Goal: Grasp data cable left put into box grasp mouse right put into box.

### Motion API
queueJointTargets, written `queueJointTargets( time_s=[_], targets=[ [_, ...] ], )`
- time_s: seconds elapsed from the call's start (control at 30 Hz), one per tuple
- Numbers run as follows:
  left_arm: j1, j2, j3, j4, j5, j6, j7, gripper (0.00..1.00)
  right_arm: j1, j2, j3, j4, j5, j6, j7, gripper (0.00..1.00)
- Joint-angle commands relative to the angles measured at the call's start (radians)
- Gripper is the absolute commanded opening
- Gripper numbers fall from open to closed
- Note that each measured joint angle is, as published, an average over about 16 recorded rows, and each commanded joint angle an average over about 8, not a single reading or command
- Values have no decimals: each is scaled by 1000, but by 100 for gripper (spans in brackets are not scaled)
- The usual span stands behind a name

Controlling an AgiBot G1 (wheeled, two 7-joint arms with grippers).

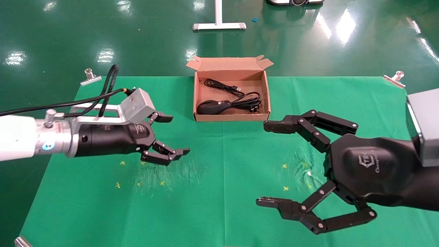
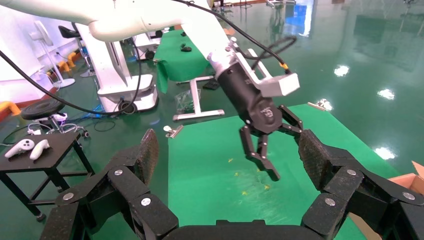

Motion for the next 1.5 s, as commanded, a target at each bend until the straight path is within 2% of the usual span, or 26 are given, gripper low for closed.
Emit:
queueJointTargets(
  time_s=[0.03,1.0,1.2,1.5],
  targets=[
    [23,-11,-30,-5,-43,25,21,100,0,0,0,0,0,0,0,100],
    [345,-158,-449,-77,-648,370,317,100,0,1,-2,0,2,1,-1,100],
    [370,-169,-482,-83,-699,397,334,100,0,1,-2,0,2,0,-1,100],
    [360,-165,-468,-80,-678,386,328,100,0,1,-2,0,2,1,-1,100]
  ],
)
